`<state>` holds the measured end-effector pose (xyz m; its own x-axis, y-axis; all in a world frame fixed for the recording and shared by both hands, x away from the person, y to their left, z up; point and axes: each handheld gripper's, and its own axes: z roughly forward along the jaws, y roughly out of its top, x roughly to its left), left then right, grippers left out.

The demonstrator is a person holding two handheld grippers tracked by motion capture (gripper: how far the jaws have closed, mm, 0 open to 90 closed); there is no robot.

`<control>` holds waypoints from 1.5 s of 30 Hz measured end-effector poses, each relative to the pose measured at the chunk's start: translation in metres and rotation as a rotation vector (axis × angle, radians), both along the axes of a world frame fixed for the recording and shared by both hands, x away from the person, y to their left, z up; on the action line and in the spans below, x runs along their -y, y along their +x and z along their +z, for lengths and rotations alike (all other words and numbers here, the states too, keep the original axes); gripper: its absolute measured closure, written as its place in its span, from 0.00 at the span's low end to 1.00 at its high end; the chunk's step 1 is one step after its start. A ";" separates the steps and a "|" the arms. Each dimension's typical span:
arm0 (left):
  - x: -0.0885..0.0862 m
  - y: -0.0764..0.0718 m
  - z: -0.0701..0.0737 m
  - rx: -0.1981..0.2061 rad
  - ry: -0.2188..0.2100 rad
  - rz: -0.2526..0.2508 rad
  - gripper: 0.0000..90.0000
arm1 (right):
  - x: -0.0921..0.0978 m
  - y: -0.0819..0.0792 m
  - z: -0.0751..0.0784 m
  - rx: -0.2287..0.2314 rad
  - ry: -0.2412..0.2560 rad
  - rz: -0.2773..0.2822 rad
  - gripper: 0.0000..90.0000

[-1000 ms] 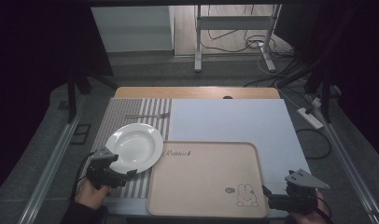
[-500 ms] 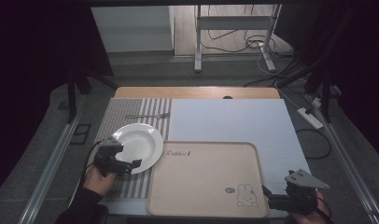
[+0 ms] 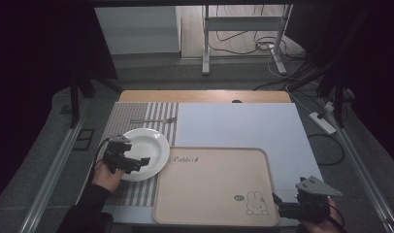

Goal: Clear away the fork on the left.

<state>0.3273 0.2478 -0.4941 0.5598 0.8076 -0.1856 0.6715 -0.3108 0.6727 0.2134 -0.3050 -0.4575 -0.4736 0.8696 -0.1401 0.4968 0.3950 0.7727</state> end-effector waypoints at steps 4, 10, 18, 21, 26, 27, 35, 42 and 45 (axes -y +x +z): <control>0.000 0.007 0.000 -0.002 -0.019 0.012 0.00 | 0.000 0.000 0.000 -0.002 -0.001 0.001 0.00; -0.001 0.020 0.000 0.002 0.001 0.020 0.00 | 0.000 0.000 0.000 -0.004 -0.001 0.001 0.00; -0.002 0.037 -0.002 -0.003 0.013 0.028 0.00 | 0.000 0.000 0.000 -0.008 -0.003 0.004 0.00; -0.001 0.044 -0.003 -0.005 0.017 0.026 0.00 | 0.000 0.000 0.000 -0.008 -0.004 0.004 0.00; -0.002 0.058 -0.003 -0.007 0.012 0.033 0.00 | 0.000 0.000 0.000 -0.008 -0.004 0.004 0.00; -0.002 0.061 -0.003 -0.007 0.012 0.034 0.00 | 0.000 0.000 -0.001 -0.009 -0.004 0.004 0.00; -0.002 0.082 -0.006 -0.019 0.009 0.033 0.00 | 0.000 0.001 -0.001 -0.012 -0.005 0.004 0.00; -0.001 0.100 -0.006 -0.021 0.028 0.049 0.00 | 0.000 0.001 -0.001 -0.016 -0.004 0.004 0.00; -0.001 0.109 -0.007 -0.023 0.031 0.055 0.00 | 0.000 0.001 -0.001 -0.017 -0.004 0.004 0.00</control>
